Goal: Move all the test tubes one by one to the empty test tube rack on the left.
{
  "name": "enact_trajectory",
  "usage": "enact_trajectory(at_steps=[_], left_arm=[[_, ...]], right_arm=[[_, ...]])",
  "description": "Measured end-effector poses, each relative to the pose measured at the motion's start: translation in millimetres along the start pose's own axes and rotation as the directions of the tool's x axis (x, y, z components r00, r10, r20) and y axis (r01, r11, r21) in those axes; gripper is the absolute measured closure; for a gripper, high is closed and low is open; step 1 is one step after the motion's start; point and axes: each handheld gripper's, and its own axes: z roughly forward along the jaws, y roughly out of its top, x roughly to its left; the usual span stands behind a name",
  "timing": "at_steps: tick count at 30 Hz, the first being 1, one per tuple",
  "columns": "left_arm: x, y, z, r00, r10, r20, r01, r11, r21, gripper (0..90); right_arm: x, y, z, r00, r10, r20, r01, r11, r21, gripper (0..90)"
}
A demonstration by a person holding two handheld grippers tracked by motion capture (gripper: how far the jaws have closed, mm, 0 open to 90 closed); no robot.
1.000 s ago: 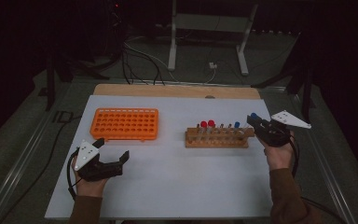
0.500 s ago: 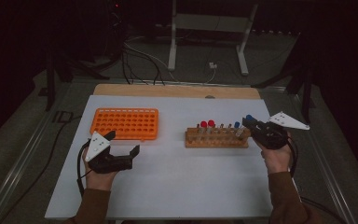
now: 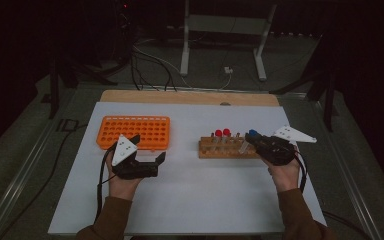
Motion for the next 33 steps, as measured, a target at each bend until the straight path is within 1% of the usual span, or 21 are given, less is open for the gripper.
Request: enact_trajectory(at_steps=[6, 7, 8, 9, 11, 12, 13, 17, 19, 20, 21, 22, 24, 25, 26, 27, 28, 29, 30, 33], left_arm=[[-5.1, 1.8, 9.3, 0.9999, 0.003, 0.012, -0.003, 1.0000, 0.004, 0.0], [-5.5, 2.4, 10.9, 0.9999, 0.005, 0.013, -0.005, 1.0000, 0.004, 0.0], [-7.3, 3.5, 14.4, 0.9999, 0.006, 0.015, -0.006, 1.0000, 0.001, 0.0], [-7.3, 3.5, 14.4, 0.9999, 0.006, 0.015, -0.006, 1.0000, 0.001, 0.0], [-11.3, 4.1, 20.3, 0.9997, 0.015, 0.022, -0.015, 0.9999, 0.003, 0.0], [-11.3, 4.1, 20.3, 0.9997, 0.015, 0.022, -0.015, 0.9999, 0.003, 0.0], [-14.6, 4.1, 24.2, 0.9992, 0.027, 0.028, -0.028, 0.9995, 0.012, 0.0], [-21.3, 4.4, 31.7, 0.9983, 0.039, 0.043, -0.040, 0.9990, 0.018, 0.0], [-22.8, 4.7, 33.3, 0.9982, 0.039, 0.047, -0.040, 0.9990, 0.019, 0.0], [-25.7, 5.2, 36.5, 0.9978, 0.040, 0.052, -0.041, 0.9990, 0.020, 0.0], [-25.7, 5.2, 36.5, 0.9978, 0.040, 0.052, -0.041, 0.9990, 0.020, 0.0], [-28.9, 5.3, 40.2, 0.9976, 0.036, 0.059, -0.037, 0.9992, 0.015, 0.0], [-30.3, 5.2, 42.3, 0.9972, 0.037, 0.065, -0.038, 0.9991, 0.018, 0.0], [-34.9, 4.5, 47.8, 0.9967, 0.035, 0.074, -0.036, 0.9991, 0.024, 0.0], [-34.9, 4.5, 47.8, 0.9967, 0.035, 0.074, -0.036, 0.9991, 0.024, 0.0], [-40.8, 3.8, 53.2, 0.9957, 0.043, 0.082, -0.045, 0.9985, 0.030, 0.0], [-40.8, 3.8, 53.2, 0.9957, 0.043, 0.082, -0.045, 0.9985, 0.030, 0.0], [-43.9, 3.6, 55.7, 0.9949, 0.051, 0.087, -0.054, 0.9980, 0.034, 0.0], [-49.9, 3.7, 60.1, 0.9933, 0.064, 0.096, -0.069, 0.9967, 0.042, 0.0], [-56.4, 5.3, 65.4, 0.9921, 0.059, 0.110, -0.064, 0.9969, 0.045, 0.0]], right_arm=[[12.7, -2.2, 9.4, 0.9991, -0.002, -0.041, 0.002, 1.000, 0.011, 76.8], [12.7, -2.2, 9.4, 0.9991, -0.002, -0.041, 0.002, 1.000, 0.011, 76.8], [17.3, -3.1, 12.6, 0.9986, -0.006, -0.052, 0.007, 1.000, 0.016, 76.8], [19.4, -3.3, 14.2, 0.9982, -0.007, -0.060, 0.008, 1.000, 0.017, 76.8], [23.8, -3.3, 17.2, 0.9974, -0.005, -0.072, 0.006, 1.000, 0.017, 76.8], [25.9, -3.0, 18.8, 0.9969, -0.005, -0.078, 0.006, 1.000, 0.016, 76.8], [28.0, -2.8, 20.3, 0.9964, -0.005, -0.085, 0.006, 1.000, 0.016, 76.8], [36.8, -1.3, 27.1, 0.9937, -0.004, -0.112, 0.006, 1.000, 0.018, 76.8], [41.3, -0.7, 30.4, 0.9924, -0.010, -0.123, 0.012, 1.000, 0.017, 76.8], [43.5, -0.3, 31.9, 0.9916, -0.012, -0.129, 0.015, 1.000, 0.018, 76.8], [43.5, -0.3, 31.9, 0.9916, -0.012, -0.129, 0.015, 1.000, 0.018, 76.8], [47.4, 0.2, 35.1, 0.9904, -0.016, -0.137, 0.018, 1.000, 0.018, 76.8], [51.1, 0.4, 38.2, 0.9892, -0.017, -0.146, 0.020, 1.000, 0.022, 76.8], [53.0, 0.5, 39.6, 0.9887, -0.017, -0.149, 0.021, 1.000, 0.023, 76.8], [54.7, 0.7, 40.6, 0.9882, -0.019, -0.152, 0.023, 0.999, 0.024, 76.8], [56.4, 1.0, 41.3, 0.9876, -0.018, -0.156, 0.022, 0.999, 0.024, 76.8], [57.8, 1.3, 42.1, 0.9872, -0.020, -0.158, 0.024, 0.999, 0.023, 76.8], [59.0, 1.6, 42.9, 0.9868, -0.021, -0.160, 0.025, 0.999, 0.022, 76.8], [60.2, 1.9, 43.6, 0.9864, -0.021, -0.163, 0.025, 0.999, 0.023, 76.8], [63.4, 2.7, 46.1, 0.9853, -0.022, -0.170, 0.027, 0.999, 0.025, 76.8]])
